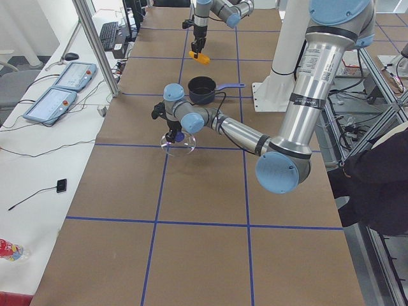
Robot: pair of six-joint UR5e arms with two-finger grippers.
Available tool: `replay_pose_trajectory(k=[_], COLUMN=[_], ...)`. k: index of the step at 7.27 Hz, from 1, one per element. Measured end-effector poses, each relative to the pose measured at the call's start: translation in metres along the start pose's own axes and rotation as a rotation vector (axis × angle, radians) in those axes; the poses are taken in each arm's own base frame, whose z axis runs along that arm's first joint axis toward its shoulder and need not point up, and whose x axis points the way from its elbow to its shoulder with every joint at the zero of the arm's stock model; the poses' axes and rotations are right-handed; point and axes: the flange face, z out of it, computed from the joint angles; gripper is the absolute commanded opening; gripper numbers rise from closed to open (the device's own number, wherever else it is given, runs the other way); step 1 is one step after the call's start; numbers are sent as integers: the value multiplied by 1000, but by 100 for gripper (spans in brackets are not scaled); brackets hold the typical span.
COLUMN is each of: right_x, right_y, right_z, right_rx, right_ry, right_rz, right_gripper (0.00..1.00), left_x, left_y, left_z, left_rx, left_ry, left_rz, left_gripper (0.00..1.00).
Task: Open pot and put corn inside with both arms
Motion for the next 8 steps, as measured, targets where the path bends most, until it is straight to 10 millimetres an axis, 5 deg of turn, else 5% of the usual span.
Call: replay_pose_trajectory(k=[3,8], right_x=[-25,-36], right_y=[71,108], right_z=[27,53], right_rx=[25,38], right_ry=[-5,14], right_rz=[-34,-70], right_gripper=[35,36], left_x=[-58,-94], left_y=[44,66], left_z=[11,20], left_rx=[-12,-48], left_ry=[8,2], left_rz=[3,-19], left_gripper=[57,57])
